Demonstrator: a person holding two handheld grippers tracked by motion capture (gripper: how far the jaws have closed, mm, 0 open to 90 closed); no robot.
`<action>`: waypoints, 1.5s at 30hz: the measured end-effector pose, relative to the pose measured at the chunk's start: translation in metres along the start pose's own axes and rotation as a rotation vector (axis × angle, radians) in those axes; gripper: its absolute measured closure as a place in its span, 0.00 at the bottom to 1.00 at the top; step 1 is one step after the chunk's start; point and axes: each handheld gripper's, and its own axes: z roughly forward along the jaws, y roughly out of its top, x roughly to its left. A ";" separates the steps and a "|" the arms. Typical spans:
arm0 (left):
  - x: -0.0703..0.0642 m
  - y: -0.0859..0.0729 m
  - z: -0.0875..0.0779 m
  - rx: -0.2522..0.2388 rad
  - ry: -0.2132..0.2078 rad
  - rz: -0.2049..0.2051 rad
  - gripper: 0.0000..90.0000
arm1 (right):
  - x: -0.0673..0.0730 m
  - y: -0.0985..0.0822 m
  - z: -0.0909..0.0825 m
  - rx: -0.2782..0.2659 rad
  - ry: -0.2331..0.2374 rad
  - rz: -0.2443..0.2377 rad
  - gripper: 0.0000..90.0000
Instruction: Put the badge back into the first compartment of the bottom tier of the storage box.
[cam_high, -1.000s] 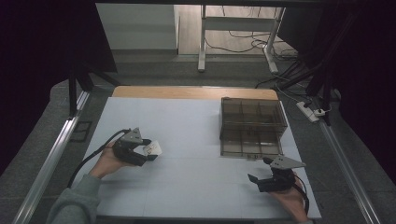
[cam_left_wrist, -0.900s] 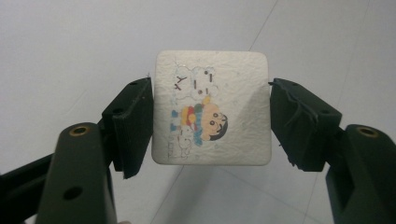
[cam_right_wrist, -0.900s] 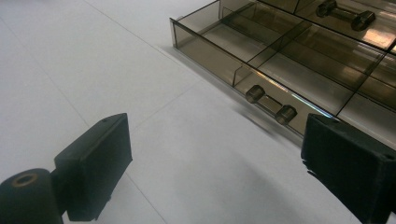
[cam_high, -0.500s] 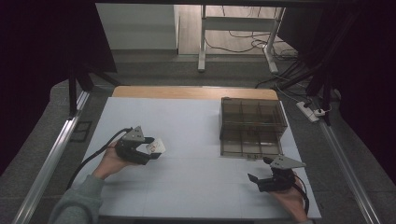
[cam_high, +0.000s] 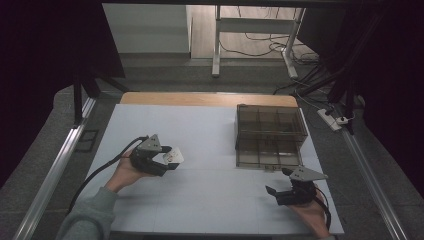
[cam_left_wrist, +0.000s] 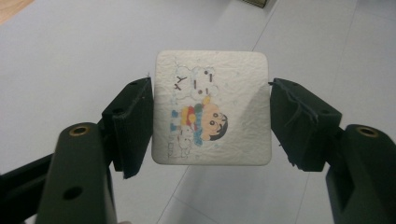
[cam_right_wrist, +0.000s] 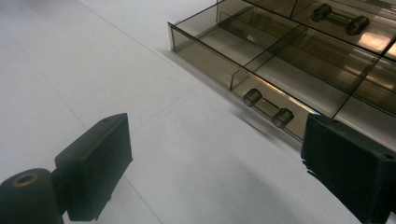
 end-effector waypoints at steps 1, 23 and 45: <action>-0.001 0.001 0.001 -0.005 -0.001 -0.003 0.37 | 0.000 0.000 0.000 0.000 0.000 0.000 0.09; -0.007 0.020 0.016 -0.019 -0.011 0.012 0.37 | 0.000 0.000 0.000 0.005 0.000 -0.005 0.09; -0.015 0.041 0.028 -0.051 -0.048 0.034 0.37 | 0.000 0.000 0.001 0.006 0.000 -0.004 0.09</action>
